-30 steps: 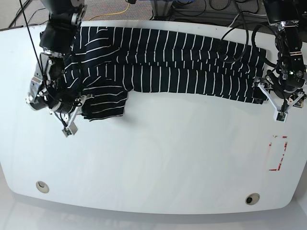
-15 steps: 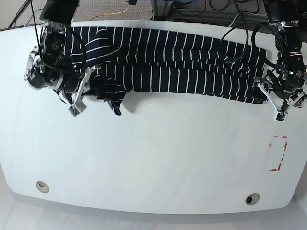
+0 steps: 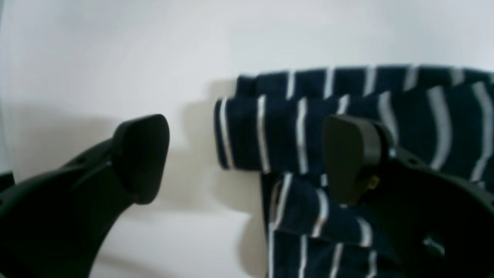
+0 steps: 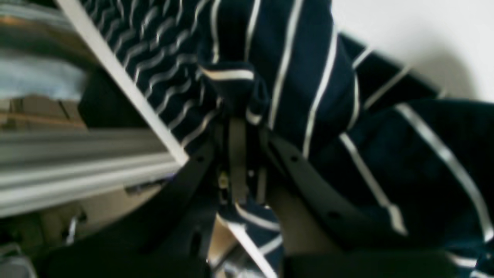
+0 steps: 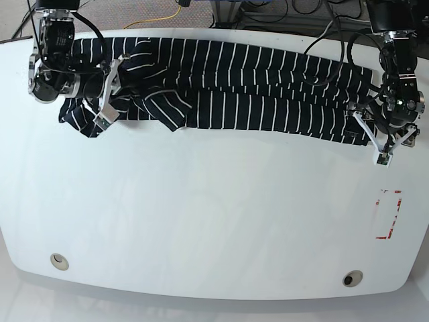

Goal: Layout the t-shirt on the table in an organized manner, then fold the t-shirt properly
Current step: 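Grasp the hanging sleeve with the right gripper and fold it inward, then press the folded sleeve end flat with the right gripper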

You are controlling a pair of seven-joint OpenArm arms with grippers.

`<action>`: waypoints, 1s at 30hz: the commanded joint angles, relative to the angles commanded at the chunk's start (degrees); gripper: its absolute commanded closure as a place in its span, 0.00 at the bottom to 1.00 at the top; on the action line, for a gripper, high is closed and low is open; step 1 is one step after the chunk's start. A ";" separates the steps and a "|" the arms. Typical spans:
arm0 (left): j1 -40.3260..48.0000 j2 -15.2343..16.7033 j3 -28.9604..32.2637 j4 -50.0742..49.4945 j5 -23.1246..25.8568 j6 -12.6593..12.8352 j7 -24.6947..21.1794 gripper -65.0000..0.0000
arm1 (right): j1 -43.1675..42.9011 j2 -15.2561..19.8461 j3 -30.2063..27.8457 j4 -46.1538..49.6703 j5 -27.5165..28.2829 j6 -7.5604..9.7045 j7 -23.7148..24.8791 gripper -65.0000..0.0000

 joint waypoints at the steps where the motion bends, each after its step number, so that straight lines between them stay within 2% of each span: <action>1: 0.00 0.00 0.00 -0.09 0.00 0.00 0.00 0.08 | -0.53 0.44 -0.35 0.00 0.00 0.00 0.00 0.97; 17: -1.41 -0.09 0.00 -0.18 0.09 0.00 0.00 0.08 | -5.80 0.88 -0.53 0.00 -0.09 0.00 0.00 0.95; 19: -1.41 -0.09 0.00 -0.18 0.09 0.00 0.00 0.08 | -6.42 0.88 -0.44 0.00 -0.18 0.00 0.00 0.88; 20: -1.41 -0.09 0.00 -0.18 0.09 0.00 0.00 0.08 | -7.03 0.88 -0.35 0.00 -0.18 0.00 0.00 0.78; 22: -1.41 -0.09 0.00 -0.18 0.09 0.00 0.00 0.08 | -7.74 0.88 -0.26 0.00 -0.18 0.00 0.00 0.64; 23: -1.41 -0.09 0.00 -0.18 0.09 0.00 0.00 0.08 | -8.44 0.97 0.53 0.00 -0.18 0.00 0.00 0.52; 24: -1.41 -0.09 0.00 -0.18 0.09 0.00 0.00 0.08 | -8.88 1.05 1.05 0.00 -0.18 0.00 0.00 0.48; 25: -1.41 -0.09 -0.09 -0.18 0.09 0.00 0.00 0.08 | -9.76 1.23 2.37 0.00 -0.18 0.00 0.00 0.38; 27: -1.32 -0.09 -0.09 -0.18 0.09 0.00 0.00 0.08 | -10.64 1.23 4.04 0.00 -0.18 0.00 0.00 0.27; 30: -1.32 -0.09 -0.09 -0.18 0.09 0.00 0.00 0.08 | -11.43 1.23 5.98 0.00 0.00 0.00 0.00 0.14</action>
